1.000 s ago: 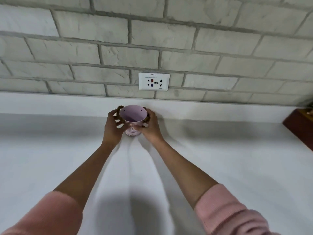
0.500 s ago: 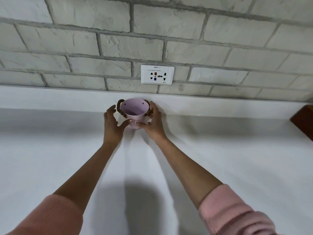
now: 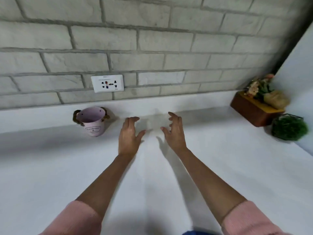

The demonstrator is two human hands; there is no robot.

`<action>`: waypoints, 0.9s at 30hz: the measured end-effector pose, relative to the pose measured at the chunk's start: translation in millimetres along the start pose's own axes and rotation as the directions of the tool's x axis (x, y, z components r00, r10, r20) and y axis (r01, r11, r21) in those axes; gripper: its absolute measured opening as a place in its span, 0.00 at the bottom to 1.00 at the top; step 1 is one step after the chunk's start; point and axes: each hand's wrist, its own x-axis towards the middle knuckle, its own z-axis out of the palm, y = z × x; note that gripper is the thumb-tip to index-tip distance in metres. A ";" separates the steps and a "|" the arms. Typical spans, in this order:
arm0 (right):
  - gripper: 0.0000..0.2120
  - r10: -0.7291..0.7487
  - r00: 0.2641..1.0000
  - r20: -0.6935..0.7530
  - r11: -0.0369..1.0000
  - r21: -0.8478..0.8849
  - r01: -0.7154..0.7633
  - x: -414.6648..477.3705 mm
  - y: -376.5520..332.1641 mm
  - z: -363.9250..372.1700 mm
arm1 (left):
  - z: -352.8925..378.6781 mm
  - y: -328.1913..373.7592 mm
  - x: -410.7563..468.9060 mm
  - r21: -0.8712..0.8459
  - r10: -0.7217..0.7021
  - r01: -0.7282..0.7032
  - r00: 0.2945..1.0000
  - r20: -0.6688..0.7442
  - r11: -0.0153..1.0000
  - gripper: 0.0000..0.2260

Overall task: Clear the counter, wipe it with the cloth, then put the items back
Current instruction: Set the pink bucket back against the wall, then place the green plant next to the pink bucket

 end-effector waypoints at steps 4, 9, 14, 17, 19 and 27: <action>0.25 0.061 0.986 -0.154 0.985 -0.150 -0.085 -16.7 50.5 -93.9 | 70.0 62.0 -1.1 -0.045 0.060 -0.054 0.986 0.156 0.998 0.21; 0.23 0.134 0.938 -0.318 0.954 -0.216 -0.210 -38.8 120.9 -205.1 | 169.6 147.3 -14.2 -0.169 0.120 -0.065 0.933 0.338 0.983 0.25; 0.24 0.241 0.881 -0.406 0.914 -0.211 -0.348 -46.1 182.7 -299.5 | 264.4 217.7 -25.7 -0.260 0.172 -0.044 0.851 0.495 0.965 0.28; 0.28 0.296 0.854 -0.428 0.882 -0.220 -0.416 -43.3 215.6 -346.6 | 314.3 251.7 -21.6 -0.313 0.192 -0.015 0.815 0.546 0.950 0.28; 0.31 0.305 0.848 -0.433 0.878 -0.216 -0.426 -37.3 237.4 -373.1 | 346.5 272.5 -15.0 -0.336 0.179 0.024 0.810 0.558 0.941 0.26; 0.50 0.299 0.872 -0.387 0.914 -0.147 -0.378 -1.4 296.7 -413.4 | 443.3 325.1 21.4 -0.391 0.080 0.215 0.785 0.615 0.895 0.29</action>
